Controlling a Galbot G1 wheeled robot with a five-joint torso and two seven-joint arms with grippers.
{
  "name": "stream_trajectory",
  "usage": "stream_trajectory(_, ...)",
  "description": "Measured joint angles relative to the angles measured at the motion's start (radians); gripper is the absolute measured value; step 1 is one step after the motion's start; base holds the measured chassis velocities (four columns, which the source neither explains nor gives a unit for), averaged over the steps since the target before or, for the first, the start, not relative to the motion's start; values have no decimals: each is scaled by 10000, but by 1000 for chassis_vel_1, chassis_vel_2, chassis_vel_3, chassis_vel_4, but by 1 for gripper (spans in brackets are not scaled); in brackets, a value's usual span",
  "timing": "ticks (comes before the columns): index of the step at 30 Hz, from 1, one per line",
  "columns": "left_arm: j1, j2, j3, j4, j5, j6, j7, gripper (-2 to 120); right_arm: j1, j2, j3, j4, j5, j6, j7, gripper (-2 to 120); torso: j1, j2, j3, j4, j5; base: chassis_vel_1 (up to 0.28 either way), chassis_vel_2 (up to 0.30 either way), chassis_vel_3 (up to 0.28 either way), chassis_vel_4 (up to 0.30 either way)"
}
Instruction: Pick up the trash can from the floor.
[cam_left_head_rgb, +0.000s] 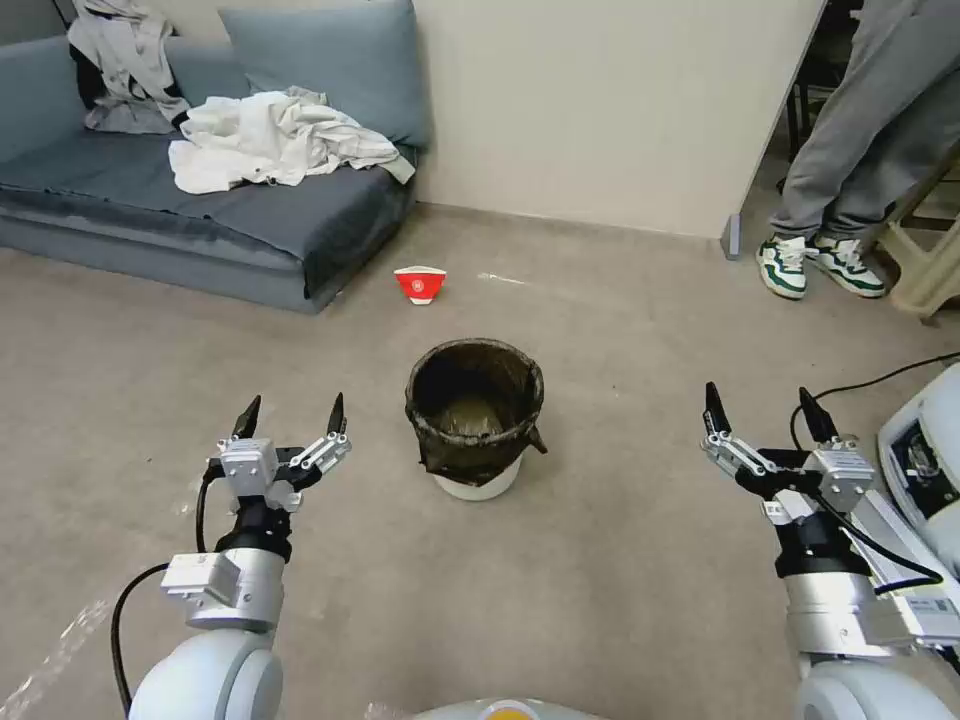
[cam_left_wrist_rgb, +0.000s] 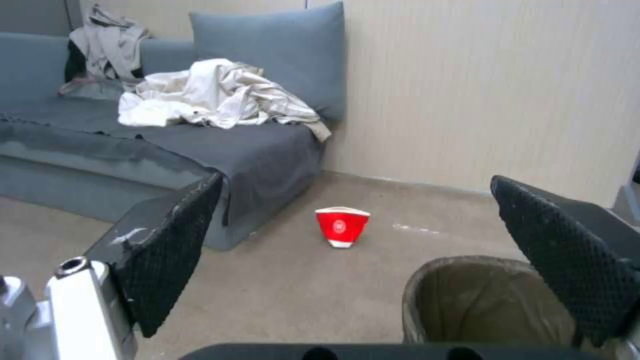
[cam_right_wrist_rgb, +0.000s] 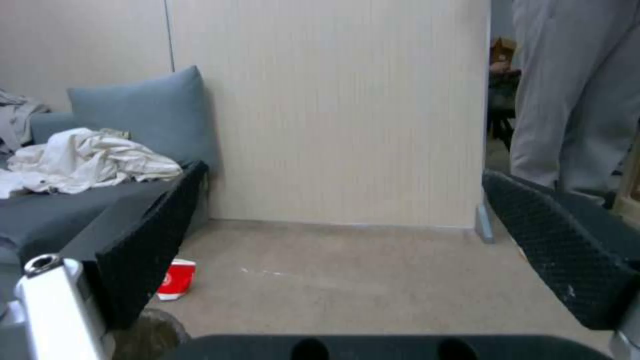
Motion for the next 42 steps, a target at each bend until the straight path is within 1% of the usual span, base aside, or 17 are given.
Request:
stream_trajectory(23, -110, 61, 26, 159, -88, 37, 1, 100, 52, -11, -14, -112, 1, -15, 30, 100, -1, 0, 0, -3, -1, -101, 98, 103, -97)
stream_trajectory(28, -177, 98, 29, 244, -140, 53, 1, 100, 78, -7, -16, -148, -6, 29, -39, 100, -1, 0, 0, 0, -3, -75, 84, 83, -85)
stream_trajectory(33, -296, 215, 78, 289, -375, 303, 1, 100, 90, -11, -9, -231, -30, 222, -122, 100, 0, 0, 0, -2, -1, -6, 9, 6, -11)
stream_trajectory(35, -343, 318, 169, 199, -772, 714, -11, 100, 89, -11, -8, -266, -30, 289, -126, 100, -1, 0, 0, -2, -3, 0, 0, 0, 0)
stream_trajectory(36, -379, 410, 249, 65, -1115, 1244, -37, 100, 90, -10, -8, -283, -30, 309, -126, 100, -1, 0, -1, 0, -1, 0, 0, 0, 0)
stream_trajectory(37, -379, 410, 249, 65, -1115, 1244, -37, 100, 90, -10, -8, -283, -30, 309, -126, 100, -1, 0, -1, 0, -1, 0, 0, 0, 0)
stream_trajectory(38, -423, 514, 319, -34, -1448, 1769, -134, 100, 92, -7, -8, -290, -30, 318, -126, 100, -1, 0, -1, -2, 2, 0, 0, 0, 0)
stream_trajectory(39, -524, 689, 400, -114, -1824, 2451, -271, 100, 103, -7, -7, -300, -30, 322, -126, 100, -1, 0, -1, -2, -2, 0, 0, 0, 0)
stream_trajectory(40, -623, 804, 433, -132, -2027, 2893, -344, 100, 111, -9, -6, -310, -30, 323, -126, 100, -1, 0, -1, -2, 0, 0, 0, 0, 0)
stream_trajectory(41, -623, 804, 433, -132, -2027, 2893, -344, 100, 111, -9, -6, -310, -30, 323, -126, 100, -1, 0, -1, -2, 0, 0, 0, 0, 0)
stream_trajectory(42, -753, 939, 465, -130, -2290, 3346, -403, 100, 124, -9, -2, -322, -30, 323, -126, 100, -1, 0, -1, -1, -1, 0, 0, 0, 0)
